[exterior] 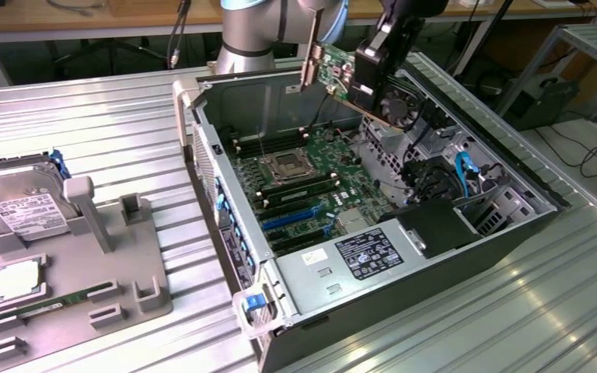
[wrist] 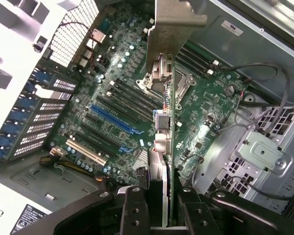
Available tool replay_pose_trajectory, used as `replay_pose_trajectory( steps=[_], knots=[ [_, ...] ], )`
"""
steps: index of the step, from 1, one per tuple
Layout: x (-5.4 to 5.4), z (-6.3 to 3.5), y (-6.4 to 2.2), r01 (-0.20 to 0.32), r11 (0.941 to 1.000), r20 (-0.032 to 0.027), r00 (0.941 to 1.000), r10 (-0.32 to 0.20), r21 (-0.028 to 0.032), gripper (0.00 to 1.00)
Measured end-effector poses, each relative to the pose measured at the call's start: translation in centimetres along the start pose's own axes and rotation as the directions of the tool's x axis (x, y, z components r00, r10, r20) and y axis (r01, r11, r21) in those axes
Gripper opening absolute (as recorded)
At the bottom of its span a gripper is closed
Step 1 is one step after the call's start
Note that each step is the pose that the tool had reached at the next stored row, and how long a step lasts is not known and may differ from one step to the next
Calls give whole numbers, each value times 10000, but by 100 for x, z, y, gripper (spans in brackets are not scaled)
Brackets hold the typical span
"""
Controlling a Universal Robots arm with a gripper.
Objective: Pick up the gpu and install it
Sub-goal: 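Insert the gpu into the slot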
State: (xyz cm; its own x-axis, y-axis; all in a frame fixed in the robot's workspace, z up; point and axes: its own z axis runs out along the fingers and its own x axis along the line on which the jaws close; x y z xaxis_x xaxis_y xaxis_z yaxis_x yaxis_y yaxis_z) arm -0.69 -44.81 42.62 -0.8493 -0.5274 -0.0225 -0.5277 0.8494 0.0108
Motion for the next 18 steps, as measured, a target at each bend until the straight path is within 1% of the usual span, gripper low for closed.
replay_pose_trajectory(
  steps=[9,18],
  knots=[
    [0,0,0,576,9983,-5,9983,-576,-16,28],
    [0,0,-1,1115,9938,-9,9938,-1115,-28,28]
  ],
)
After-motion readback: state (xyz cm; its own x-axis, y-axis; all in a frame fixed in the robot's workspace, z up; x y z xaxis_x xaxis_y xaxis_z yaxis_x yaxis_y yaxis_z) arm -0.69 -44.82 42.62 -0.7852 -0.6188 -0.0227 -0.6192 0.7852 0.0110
